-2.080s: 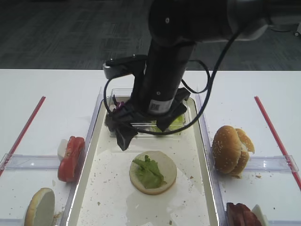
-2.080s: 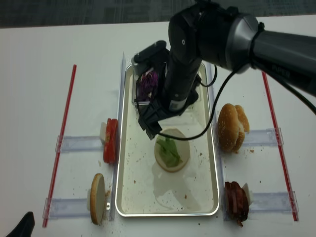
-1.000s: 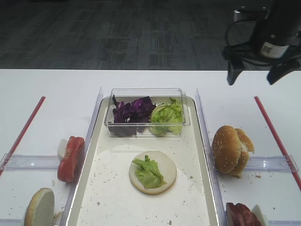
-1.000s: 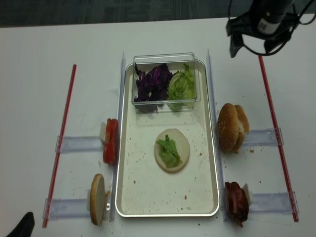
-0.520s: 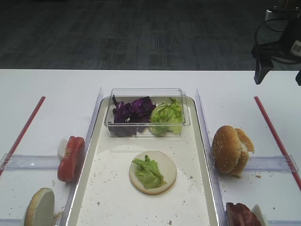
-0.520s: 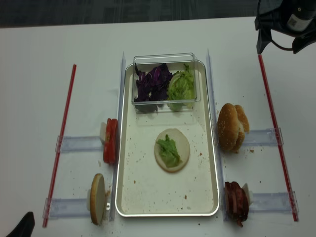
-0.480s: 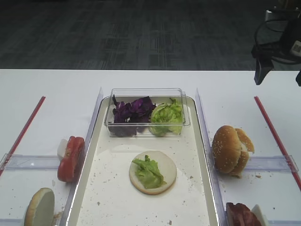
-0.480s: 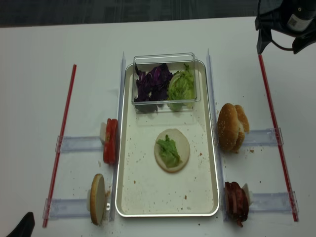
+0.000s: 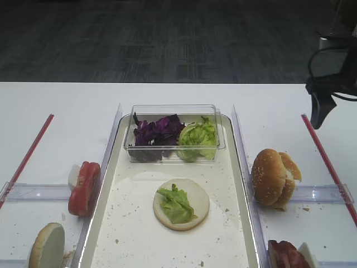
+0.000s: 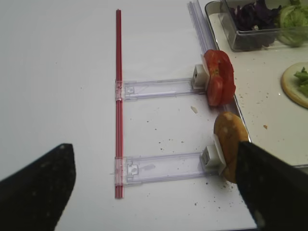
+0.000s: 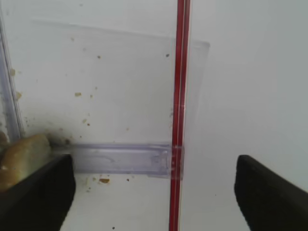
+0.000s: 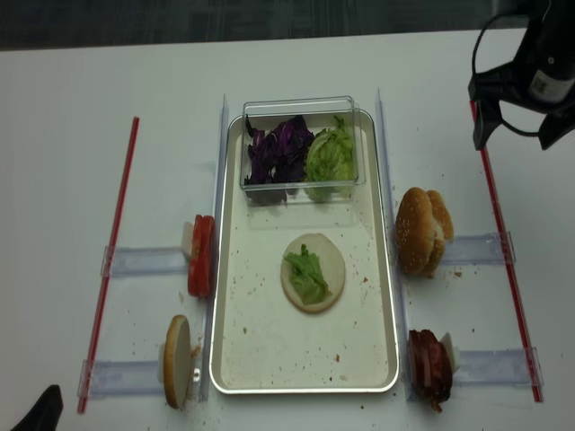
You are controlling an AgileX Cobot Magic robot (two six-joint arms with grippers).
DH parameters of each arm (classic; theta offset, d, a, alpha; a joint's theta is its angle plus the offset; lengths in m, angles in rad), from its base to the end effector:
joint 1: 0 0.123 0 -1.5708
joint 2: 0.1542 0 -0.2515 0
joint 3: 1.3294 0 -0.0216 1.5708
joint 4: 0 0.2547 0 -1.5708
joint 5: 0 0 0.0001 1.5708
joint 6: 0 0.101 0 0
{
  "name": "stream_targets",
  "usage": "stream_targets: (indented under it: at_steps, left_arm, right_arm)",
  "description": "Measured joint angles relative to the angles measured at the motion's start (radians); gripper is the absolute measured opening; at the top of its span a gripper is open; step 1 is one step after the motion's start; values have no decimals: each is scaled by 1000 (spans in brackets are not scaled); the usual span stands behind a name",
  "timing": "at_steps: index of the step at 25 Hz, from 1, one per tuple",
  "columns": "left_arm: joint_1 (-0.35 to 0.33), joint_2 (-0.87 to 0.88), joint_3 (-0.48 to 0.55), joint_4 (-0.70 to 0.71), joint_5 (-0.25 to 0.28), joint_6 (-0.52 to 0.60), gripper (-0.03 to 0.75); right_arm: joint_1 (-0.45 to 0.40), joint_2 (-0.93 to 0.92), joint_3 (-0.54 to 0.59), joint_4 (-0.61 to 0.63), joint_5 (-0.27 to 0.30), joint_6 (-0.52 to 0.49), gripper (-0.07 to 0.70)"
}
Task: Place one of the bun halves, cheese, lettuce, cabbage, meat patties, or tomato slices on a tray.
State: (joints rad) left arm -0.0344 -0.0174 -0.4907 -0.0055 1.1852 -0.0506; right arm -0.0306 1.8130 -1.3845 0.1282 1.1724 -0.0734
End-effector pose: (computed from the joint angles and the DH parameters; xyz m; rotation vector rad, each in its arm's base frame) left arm 0.0335 -0.0017 0.2617 -0.0168 2.1611 -0.0557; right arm 0.3505 0.0012 0.1900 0.0056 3.0733 0.1791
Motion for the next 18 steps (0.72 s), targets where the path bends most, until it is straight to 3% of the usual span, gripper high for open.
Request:
stream_targets:
  at_steps: [10,18]
  left_arm:
    - [0,0,0,0,0,0,618]
    - [0,0,0,0,0,0,618]
  right_arm:
    - [0,-315,385,6,-96,-27,680]
    - [0,-621,634,16,-103,-33,679]
